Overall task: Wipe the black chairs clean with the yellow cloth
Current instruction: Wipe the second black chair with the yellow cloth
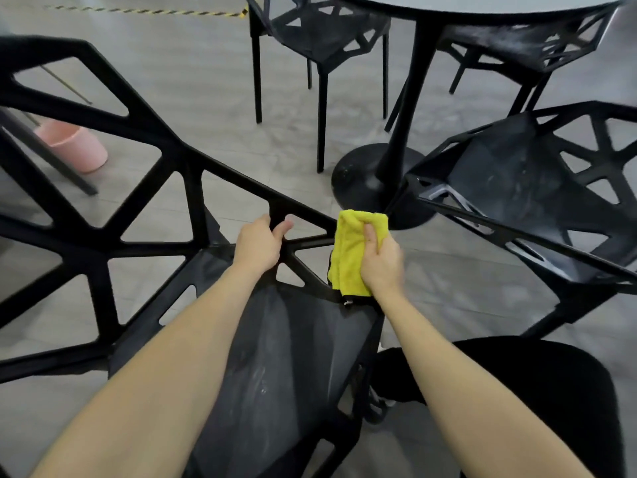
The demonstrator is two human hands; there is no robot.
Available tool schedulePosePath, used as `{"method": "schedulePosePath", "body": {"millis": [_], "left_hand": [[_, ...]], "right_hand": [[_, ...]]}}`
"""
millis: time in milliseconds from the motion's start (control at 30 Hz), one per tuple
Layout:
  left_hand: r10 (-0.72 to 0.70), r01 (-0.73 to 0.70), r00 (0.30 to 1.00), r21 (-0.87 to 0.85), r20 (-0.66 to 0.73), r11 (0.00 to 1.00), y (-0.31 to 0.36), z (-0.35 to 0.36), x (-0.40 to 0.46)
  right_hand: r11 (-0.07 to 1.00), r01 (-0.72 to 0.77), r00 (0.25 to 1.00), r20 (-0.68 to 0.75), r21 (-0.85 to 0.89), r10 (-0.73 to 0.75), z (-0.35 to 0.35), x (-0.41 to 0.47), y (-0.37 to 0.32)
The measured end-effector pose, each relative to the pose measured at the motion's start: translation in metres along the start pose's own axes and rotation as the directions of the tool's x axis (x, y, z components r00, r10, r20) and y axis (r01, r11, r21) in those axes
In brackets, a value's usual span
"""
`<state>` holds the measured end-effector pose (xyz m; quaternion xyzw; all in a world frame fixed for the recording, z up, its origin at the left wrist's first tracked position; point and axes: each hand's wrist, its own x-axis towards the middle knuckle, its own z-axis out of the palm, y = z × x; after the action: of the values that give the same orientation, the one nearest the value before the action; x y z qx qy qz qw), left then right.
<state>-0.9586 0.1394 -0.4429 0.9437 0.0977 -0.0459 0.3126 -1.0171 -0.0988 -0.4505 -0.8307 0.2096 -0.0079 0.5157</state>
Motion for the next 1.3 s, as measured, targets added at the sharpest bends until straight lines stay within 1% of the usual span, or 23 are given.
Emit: {"method": "schedulePosePath", "body": {"millis": [100,233,333,367,433,467,500,533,600,633,667,700,733,767,800,867,900,967,1033,1100,1133,1200,1300], "left_hand": [[-0.042,0.044,0.997,-0.018,0.062,0.999,0.007,-0.009,-0.002],[0.036,-0.053,0.973,0.070,0.226,0.996,0.008,-0.029,-0.019],[0.127,-0.065,0.960,-0.244,0.249,0.968,0.008,-0.051,-0.058],[0.171,-0.048,0.941,-0.382,0.293,0.923,0.011,-0.064,-0.073],[0.267,-0.017,0.883,-0.542,0.387,0.840,0.015,-0.090,-0.097],[0.316,-0.035,0.854,-0.561,0.413,0.827,0.017,-0.103,-0.107],[0.333,-0.062,0.840,-0.534,0.428,0.843,0.018,-0.114,-0.117],[0.325,-0.086,0.855,-0.507,0.405,0.858,0.018,-0.121,-0.125],[0.249,-0.070,0.926,-0.517,0.285,0.853,0.014,-0.129,-0.136],[0.187,-0.045,0.956,-0.519,0.226,0.854,0.008,-0.128,-0.138],[0.129,-0.030,0.977,-0.496,0.168,0.868,0.002,-0.125,-0.140],[0.100,-0.047,0.990,-0.426,0.101,0.903,-0.004,-0.121,-0.142],[0.101,-0.085,0.994,-0.295,0.037,0.952,-0.007,-0.116,-0.144],[0.135,-0.135,0.991,-0.140,-0.008,0.981,-0.010,-0.111,-0.146],[0.195,-0.195,0.981,0.003,-0.018,0.981,-0.012,-0.106,-0.148],[0.328,-0.338,0.940,0.113,0.096,0.934,-0.009,-0.103,-0.155],[0.377,-0.397,0.906,0.073,0.195,0.915,-0.010,-0.104,-0.157],[0.362,-0.354,0.868,-0.089,0.340,0.931,-0.013,-0.114,-0.156],[0.314,-0.294,0.910,-0.113,0.271,0.949,-0.032,-0.123,-0.141],[0.291,-0.298,0.953,0.098,0.078,0.949,-0.056,-0.135,-0.116],[0.288,-0.277,0.957,0.216,-0.019,0.936,-0.068,-0.142,-0.103],[0.287,-0.209,0.938,0.340,-0.195,0.917,-0.085,-0.160,-0.076],[0.262,-0.092,0.909,0.457,-0.325,0.885,-0.099,-0.185,-0.041]], "right_hand": [[0.986,-0.045,0.993,-0.113,-0.159,0.027,-0.018,-0.013,0.017],[0.923,0.177,0.970,-0.097,-0.341,-0.222,-0.064,-0.013,-0.033],[0.799,0.429,0.902,0.243,-0.421,-0.356,-0.075,-0.018,-0.100],[0.765,0.505,0.846,0.407,-0.400,-0.346,-0.071,-0.025,-0.118],[0.716,0.630,0.672,0.674,-0.301,-0.307,-0.061,-0.043,-0.145],[0.712,0.660,0.592,0.749,-0.239,-0.298,-0.056,-0.053,-0.153],[0.733,0.653,0.564,0.768,-0.190,-0.303,-0.050,-0.061,-0.156],[0.780,0.610,0.598,0.729,-0.144,-0.333,-0.043,-0.068,-0.153],[0.883,0.456,0.801,0.484,-0.111,-0.352,-0.028,-0.083,-0.129],[0.927,0.358,0.884,0.361,-0.112,-0.298,-0.018,-0.095,-0.113],[0.971,0.227,0.921,0.341,-0.074,-0.189,-0.007,-0.109,-0.096],[0.999,0.046,0.901,0.430,0.013,-0.047,0.004,-0.122,-0.082],[0.978,-0.175,0.822,0.563,0.113,0.083,0.015,-0.134,-0.073],[0.900,-0.375,0.716,0.686,0.221,0.130,0.026,-0.142,-0.069],[0.801,-0.499,0.673,0.731,0.332,0.116,0.035,-0.148,-0.069],[0.669,-0.547,0.738,0.667,0.503,0.103,0.048,-0.150,-0.076],[0.663,-0.513,0.793,0.596,0.545,0.124,0.053,-0.149,-0.079],[0.694,-0.444,0.860,0.488,0.566,0.152,0.056,-0.143,-0.083],[0.810,-0.272,0.935,0.343,0.520,0.093,0.053,-0.127,-0.086],[0.953,0.157,0.979,0.089,0.258,-0.185,0.048,-0.100,-0.098],[0.922,0.384,0.923,-0.009,0.048,-0.384,0.048,-0.084,-0.108],[0.719,0.643,0.737,-0.045,-0.264,-0.675,0.053,-0.049,-0.128],[0.419,0.775,0.557,0.198,-0.473,-0.807,0.077,-0.017,-0.112]]}}
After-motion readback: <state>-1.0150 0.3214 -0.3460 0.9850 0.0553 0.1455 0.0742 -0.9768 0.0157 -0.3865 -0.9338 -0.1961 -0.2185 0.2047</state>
